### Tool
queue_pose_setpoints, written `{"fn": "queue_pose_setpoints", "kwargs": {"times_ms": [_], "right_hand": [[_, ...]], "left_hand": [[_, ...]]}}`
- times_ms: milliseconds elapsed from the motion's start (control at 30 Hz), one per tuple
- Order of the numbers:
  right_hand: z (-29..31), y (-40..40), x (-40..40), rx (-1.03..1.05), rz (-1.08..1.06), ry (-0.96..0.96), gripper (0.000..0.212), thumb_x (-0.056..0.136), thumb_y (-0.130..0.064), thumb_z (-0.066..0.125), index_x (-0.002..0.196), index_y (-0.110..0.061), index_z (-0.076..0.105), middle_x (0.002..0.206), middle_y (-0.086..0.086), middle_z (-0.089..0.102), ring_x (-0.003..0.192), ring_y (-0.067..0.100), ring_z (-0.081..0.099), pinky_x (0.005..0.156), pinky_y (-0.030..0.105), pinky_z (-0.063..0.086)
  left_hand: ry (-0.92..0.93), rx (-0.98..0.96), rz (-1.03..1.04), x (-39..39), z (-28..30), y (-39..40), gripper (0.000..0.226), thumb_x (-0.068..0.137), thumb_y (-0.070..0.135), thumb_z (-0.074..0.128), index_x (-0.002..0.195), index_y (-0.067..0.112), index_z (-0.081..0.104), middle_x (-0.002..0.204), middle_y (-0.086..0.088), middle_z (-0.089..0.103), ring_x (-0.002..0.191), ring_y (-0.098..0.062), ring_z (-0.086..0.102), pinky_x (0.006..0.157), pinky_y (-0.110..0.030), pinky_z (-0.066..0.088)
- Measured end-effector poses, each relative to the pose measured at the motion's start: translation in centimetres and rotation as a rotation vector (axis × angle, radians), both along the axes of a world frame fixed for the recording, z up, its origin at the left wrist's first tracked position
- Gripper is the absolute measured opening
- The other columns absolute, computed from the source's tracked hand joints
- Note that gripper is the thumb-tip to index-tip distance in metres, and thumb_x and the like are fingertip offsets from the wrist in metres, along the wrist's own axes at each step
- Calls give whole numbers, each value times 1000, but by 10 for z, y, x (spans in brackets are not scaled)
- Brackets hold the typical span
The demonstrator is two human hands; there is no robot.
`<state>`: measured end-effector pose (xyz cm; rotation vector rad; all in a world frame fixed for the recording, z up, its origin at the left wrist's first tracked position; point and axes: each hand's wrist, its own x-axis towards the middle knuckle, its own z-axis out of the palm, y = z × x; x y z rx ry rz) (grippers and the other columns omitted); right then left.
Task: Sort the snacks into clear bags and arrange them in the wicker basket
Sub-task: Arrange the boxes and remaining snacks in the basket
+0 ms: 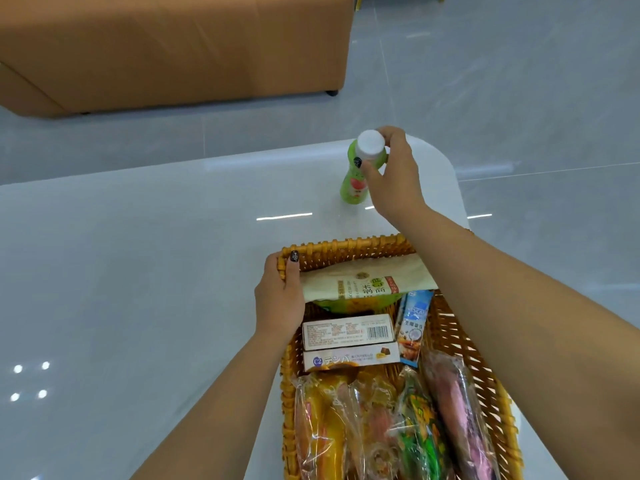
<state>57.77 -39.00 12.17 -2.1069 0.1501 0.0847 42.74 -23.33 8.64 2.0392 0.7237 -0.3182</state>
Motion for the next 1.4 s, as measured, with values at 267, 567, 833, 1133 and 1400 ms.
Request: {"fn": "queue_pose_setpoints", "kwargs": {"times_ms": [267,567,833,1133,1400], "right_hand": [[-6,10,9,-94,48,-8,29,91,-3,55,120,0,51,117,13,56,96,18,50,76,19,39],[-24,-2,-2,-62,38,48,48,89,-7,61,134,-9,43,133,6,49,121,16,45,92,13,32],[-18,-11,1,-72,66,164,67,87,-13,68,144,-14,32,147,5,39,133,23,40,108,32,37],[22,-57,-48,-10,-6,111,43,99,-37,46,139,-20,42,145,-3,41,129,11,43,92,15,34],[10,-132,-151,-167,-66,227,65,92,-30,61,146,-27,26,151,-3,34,137,20,37,107,36,34]], "left_hand": [[-21,7,-1,0,-8,1,36,103,41,33,129,21,48,104,7,59,86,-5,56,70,-14,44],[-26,8,0,-1,-9,1,34,104,41,33,129,23,47,104,8,58,88,-6,57,71,-14,46],[-18,14,6,-1,-8,1,36,104,40,34,130,19,48,102,7,55,82,-5,53,62,-11,39],[20,-65,8,-3,-6,4,40,105,41,30,135,18,43,109,0,57,96,-16,57,67,-20,42],[-6,-188,26,-42,7,11,37,105,35,36,140,28,46,118,9,60,106,-8,59,75,-16,46]]}}
